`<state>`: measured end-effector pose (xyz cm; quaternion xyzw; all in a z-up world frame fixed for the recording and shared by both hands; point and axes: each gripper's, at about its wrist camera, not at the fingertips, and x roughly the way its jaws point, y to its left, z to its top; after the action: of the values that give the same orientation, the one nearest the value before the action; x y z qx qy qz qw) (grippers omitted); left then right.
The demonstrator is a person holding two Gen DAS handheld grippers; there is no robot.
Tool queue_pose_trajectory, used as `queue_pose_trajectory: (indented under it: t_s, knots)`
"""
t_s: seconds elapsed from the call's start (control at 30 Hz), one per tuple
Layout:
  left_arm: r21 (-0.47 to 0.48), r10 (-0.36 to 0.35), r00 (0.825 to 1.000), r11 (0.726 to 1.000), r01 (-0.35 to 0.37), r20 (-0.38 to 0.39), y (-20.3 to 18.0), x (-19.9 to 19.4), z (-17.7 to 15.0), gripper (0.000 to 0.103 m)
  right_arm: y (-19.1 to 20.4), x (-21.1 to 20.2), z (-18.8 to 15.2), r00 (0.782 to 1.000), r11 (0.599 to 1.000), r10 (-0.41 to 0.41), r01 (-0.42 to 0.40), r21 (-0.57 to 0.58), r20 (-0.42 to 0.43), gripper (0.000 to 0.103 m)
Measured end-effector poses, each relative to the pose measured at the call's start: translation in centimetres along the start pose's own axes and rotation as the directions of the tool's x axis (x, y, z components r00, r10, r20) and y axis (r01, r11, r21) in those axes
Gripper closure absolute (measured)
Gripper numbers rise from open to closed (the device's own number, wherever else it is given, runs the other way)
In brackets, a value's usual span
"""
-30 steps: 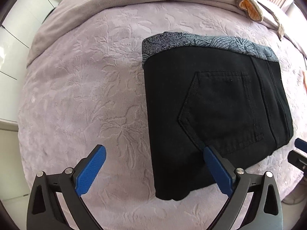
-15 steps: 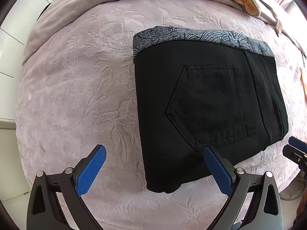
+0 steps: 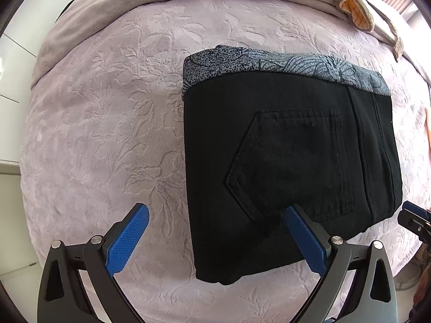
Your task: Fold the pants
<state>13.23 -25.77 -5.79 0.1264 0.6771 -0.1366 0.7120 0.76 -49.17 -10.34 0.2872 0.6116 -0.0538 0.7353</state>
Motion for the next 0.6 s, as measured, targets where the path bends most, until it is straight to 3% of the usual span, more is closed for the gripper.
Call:
queue_pose_trajectory:
  t_s: [0.17, 0.37, 0.5, 0.6]
  knots:
    - [-0.019, -0.019, 0.999, 1.000, 0.018, -0.030, 0.4, 1.2, 1.0, 0.001, -1.9, 0.1, 1.0, 1.000, 0.999, 0.031, -0.030, 0.041, -0.007, 0.022]
    - [-0.049, -0.114, 0.993, 0.992, 0.112, -0.028, 1.9, 2.0, 2.3, 0.001, -3.7, 0.1, 2.0, 0.994, 0.990, 0.111, -0.110, 0.092, -0.005, 0.022]
    - [-0.089, -0.217, 0.976, 0.973, 0.214, -0.017, 3.0, 2.7, 3.8, 0.001, -4.4, 0.5, 3.5, 0.983, 0.977, 0.185, -0.184, 0.105, -0.005, 0.021]
    - [-0.067, -0.274, 0.961, 0.960, 0.272, -0.031, 3.3, 3.6, 4.9, 0.001, -4.5, 1.1, 4.9, 0.976, 0.973, 0.217, -0.215, 0.081, -0.018, 0.021]
